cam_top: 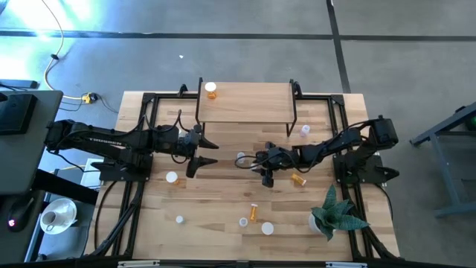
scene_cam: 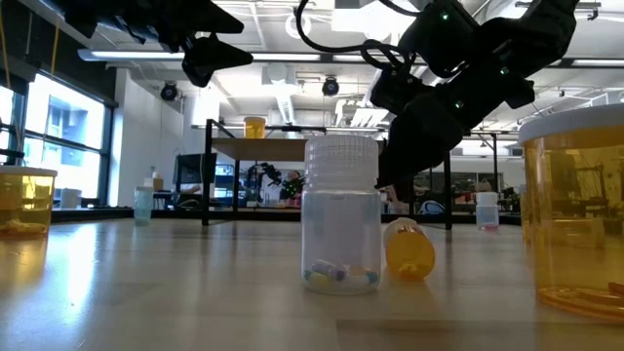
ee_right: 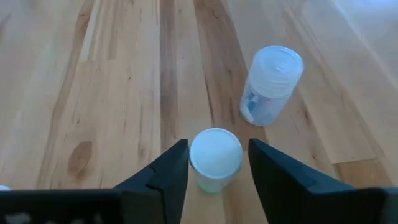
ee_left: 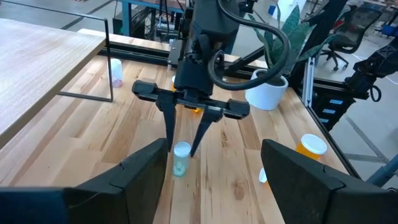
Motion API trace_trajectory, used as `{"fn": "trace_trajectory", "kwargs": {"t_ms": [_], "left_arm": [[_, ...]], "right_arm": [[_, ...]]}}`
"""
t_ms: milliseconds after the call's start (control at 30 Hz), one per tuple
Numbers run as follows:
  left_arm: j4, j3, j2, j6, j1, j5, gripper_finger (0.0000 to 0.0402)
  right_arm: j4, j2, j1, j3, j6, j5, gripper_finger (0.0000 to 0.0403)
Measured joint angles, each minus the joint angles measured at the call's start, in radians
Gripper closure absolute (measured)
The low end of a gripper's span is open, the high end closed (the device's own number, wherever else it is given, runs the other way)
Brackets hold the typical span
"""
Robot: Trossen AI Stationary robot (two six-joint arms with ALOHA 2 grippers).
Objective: Pick and place medicine bottles onto shelf by color
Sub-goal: Put the center dark green pill bottle on the shelf
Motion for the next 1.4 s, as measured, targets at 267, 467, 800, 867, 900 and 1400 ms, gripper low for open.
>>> {"fn": "trace_trajectory", "kwargs": {"t_ms": [267, 467, 800, 867, 900, 1400], "left_arm": [[-0.012, 0.000, 0.000, 0.000, 0.000, 0.000, 0.0151], [-0.014, 0.000, 0.000, 0.000, 0.000, 0.000, 0.0151], [-0.014, 0.000, 0.000, 0.000, 0.000, 0.000, 0.0151], [-0.014, 0.000, 0.000, 0.000, 0.000, 0.000, 0.0151], [-0.014, 0.000, 0.000, 0.000, 0.000, 0.000, 0.0151], [-0.022, 0.000, 0.002, -0.003, -0.001, -0.001, 0.0151]], "right_arm": [[0.000, 0.000, 0.000, 0.000, -0.010, -0.015, 0.0285], [-0.008, 0.000, 0.000, 0.007, -0.018, -0.029, 0.0294], [-0.093, -0.004, 0.000, 0.083, -0.046, -0.052, 0.0296], [-0.161, -0.016, 0.000, 0.118, -0.065, -0.051, 0.0296], [-0.190, -0.023, 0.000, 0.139, -0.072, -0.049, 0.0296], [-0.474, -0.296, -0.061, 0.332, -0.272, 0.096, 0.0297]]}}
